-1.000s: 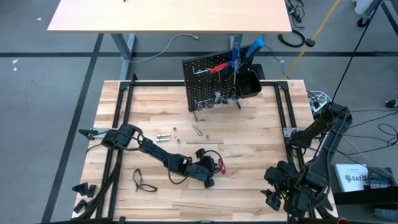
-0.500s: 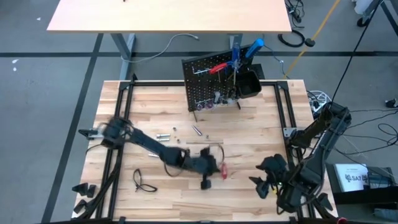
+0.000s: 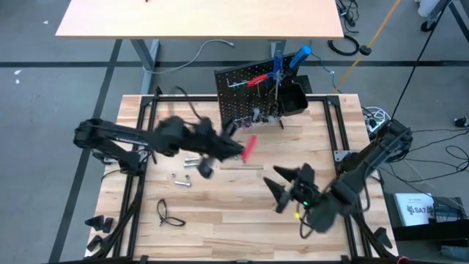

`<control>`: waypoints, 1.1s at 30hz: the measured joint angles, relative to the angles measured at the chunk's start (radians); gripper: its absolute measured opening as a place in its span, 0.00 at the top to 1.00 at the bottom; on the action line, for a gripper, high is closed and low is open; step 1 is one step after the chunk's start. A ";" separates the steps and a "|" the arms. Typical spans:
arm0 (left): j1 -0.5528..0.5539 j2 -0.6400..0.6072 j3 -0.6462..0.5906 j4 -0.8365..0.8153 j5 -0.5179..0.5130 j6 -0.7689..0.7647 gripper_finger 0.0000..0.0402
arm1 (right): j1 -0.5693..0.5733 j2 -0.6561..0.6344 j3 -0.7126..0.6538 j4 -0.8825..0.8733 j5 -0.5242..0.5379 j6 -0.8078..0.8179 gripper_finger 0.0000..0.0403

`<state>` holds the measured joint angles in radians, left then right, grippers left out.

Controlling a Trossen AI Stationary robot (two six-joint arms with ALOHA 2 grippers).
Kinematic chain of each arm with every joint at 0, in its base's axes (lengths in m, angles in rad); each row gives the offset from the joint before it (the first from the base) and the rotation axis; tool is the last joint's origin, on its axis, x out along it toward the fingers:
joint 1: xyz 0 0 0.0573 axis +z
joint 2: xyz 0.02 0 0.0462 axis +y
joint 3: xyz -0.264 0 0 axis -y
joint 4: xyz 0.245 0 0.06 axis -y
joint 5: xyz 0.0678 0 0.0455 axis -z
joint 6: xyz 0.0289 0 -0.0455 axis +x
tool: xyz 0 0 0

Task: Hang tools onto peg board
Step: Hang the red allen wrench on the pegboard

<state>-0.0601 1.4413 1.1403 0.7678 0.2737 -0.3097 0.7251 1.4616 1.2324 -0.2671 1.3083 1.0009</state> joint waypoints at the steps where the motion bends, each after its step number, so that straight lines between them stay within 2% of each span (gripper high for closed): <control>1: 0.012 -0.012 -0.015 0.065 0.006 -0.048 1.00 | -0.028 0.000 0.000 0.085 -0.016 -0.093 0.31; 4: 0.033 -0.015 -0.064 0.265 0.006 -0.187 1.00 | -0.098 0.005 0.000 0.368 -0.128 -0.401 0.31; 7: 0.033 -0.002 -0.104 0.360 0.022 -0.284 1.00 | -0.152 0.019 0.000 0.657 -0.204 -0.663 0.31; 11: 0.033 -0.003 -0.136 0.391 0.066 -0.312 1.00 | -0.212 0.036 0.000 0.894 -0.339 -0.835 0.31; 16: 0.033 -0.003 -0.136 0.388 0.060 -0.257 1.00 | -0.287 0.039 0.000 0.893 -0.421 -0.799 0.31; 20: 0.034 -0.003 -0.136 0.335 -0.063 -0.226 1.00 | -0.348 0.039 0.000 0.873 -0.550 -0.789 0.31; 25: 0.031 -0.003 -0.136 0.296 -0.169 -0.151 1.00 | -0.391 0.038 0.000 0.828 -0.675 -0.806 0.31; 29: 0.017 -0.004 -0.136 0.284 -0.247 -0.125 1.00 | -0.409 0.031 0.000 0.761 -0.724 -0.777 0.31; 33: 0.004 -0.003 -0.136 0.265 -0.280 -0.095 1.00 | -0.428 0.031 0.000 0.719 -0.768 -0.746 0.31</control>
<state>-0.0562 1.4380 1.0042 1.0325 -0.0063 -0.4046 0.2975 1.4929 1.2324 0.4520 0.5407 0.2554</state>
